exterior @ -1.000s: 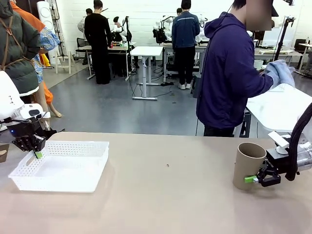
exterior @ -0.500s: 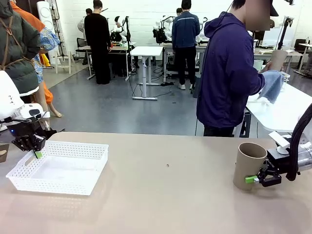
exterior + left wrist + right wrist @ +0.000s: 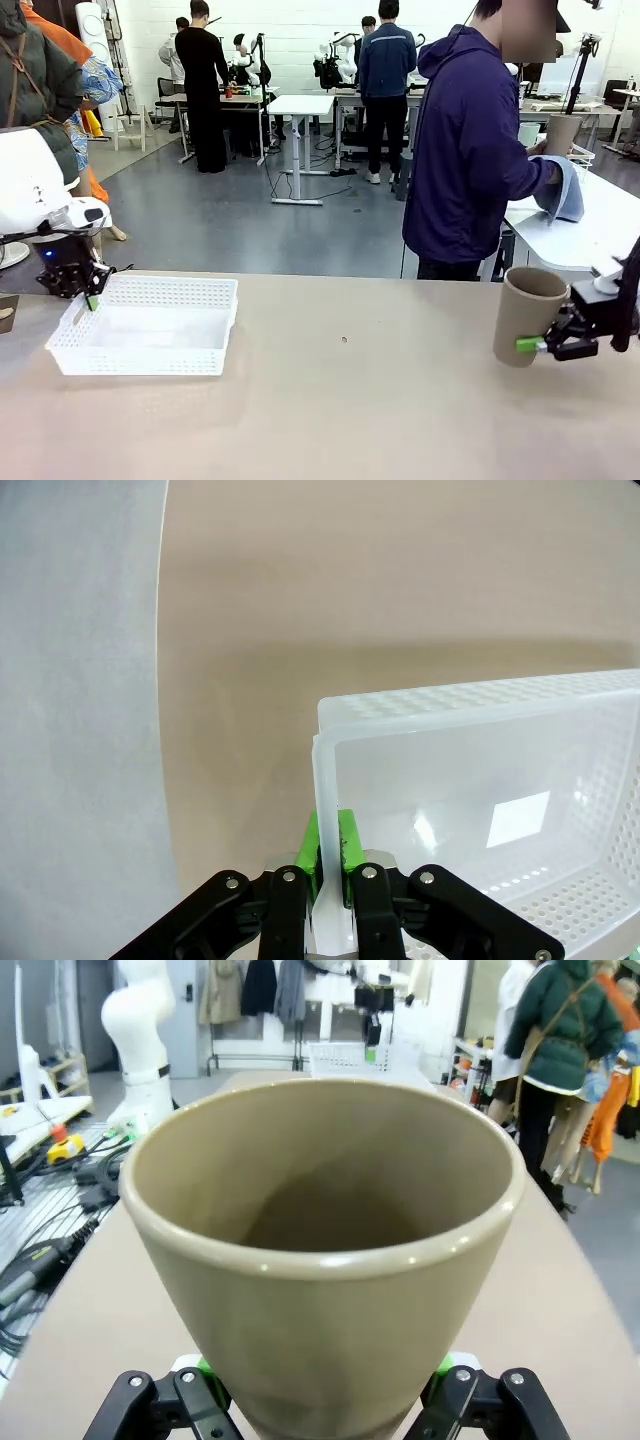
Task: Clean and organize the cups into the basket.
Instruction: Pick up the Organizing basket and move it to the center of the table, then pick up the Reusable plastic cup from the right side of the table and place it inside the Organizing basket.
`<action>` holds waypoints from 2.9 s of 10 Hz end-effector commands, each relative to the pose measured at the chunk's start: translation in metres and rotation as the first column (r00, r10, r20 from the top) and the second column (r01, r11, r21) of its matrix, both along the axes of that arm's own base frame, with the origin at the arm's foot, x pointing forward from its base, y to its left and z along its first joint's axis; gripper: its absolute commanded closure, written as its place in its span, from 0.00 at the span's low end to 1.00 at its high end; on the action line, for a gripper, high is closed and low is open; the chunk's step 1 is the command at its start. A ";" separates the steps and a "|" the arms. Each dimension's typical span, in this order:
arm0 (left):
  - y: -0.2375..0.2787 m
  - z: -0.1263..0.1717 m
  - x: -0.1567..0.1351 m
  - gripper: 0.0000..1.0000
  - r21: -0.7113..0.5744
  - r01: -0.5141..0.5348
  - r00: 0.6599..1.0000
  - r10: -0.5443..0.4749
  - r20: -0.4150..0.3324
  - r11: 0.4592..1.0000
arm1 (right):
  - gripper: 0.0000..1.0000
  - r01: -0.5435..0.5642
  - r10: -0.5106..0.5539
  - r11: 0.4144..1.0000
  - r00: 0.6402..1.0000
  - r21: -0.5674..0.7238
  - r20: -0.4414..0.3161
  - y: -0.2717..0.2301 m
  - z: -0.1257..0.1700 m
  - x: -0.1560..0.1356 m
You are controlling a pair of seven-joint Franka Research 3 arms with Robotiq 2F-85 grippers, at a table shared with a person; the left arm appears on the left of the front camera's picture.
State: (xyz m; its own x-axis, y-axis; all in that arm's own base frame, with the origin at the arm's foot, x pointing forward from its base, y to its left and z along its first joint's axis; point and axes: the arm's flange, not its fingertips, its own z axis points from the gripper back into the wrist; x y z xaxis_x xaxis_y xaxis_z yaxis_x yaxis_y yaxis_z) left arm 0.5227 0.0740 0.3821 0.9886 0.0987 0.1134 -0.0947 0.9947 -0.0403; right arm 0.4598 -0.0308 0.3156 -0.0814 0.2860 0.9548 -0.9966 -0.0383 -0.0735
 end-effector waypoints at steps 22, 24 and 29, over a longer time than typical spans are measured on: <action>-0.331 0.003 0.019 1.00 0.063 0.104 0.990 -0.097 -0.106 0.993 | 0.38 0.126 -0.125 0.992 0.992 -0.026 0.011 -0.001 0.154 -0.016; -0.331 0.003 0.019 1.00 0.063 0.104 0.990 -0.097 -0.106 0.993 | 0.19 0.134 -0.134 0.991 0.991 -0.025 -0.004 -0.002 0.156 -0.015; -0.331 0.003 0.019 1.00 0.063 0.104 0.990 -0.097 -0.106 0.993 | 0.19 -0.101 0.114 0.841 0.993 -0.532 -0.008 0.180 0.231 0.025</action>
State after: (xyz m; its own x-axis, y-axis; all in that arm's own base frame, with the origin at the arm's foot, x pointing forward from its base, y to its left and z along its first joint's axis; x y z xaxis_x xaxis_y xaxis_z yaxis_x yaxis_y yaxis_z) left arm 0.5426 -0.2573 0.3850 0.9999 -0.0028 0.0136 0.0023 0.9995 0.0305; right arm 0.4527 0.1277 0.5466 -0.2033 0.6492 0.7330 -0.9782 -0.1677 -0.1227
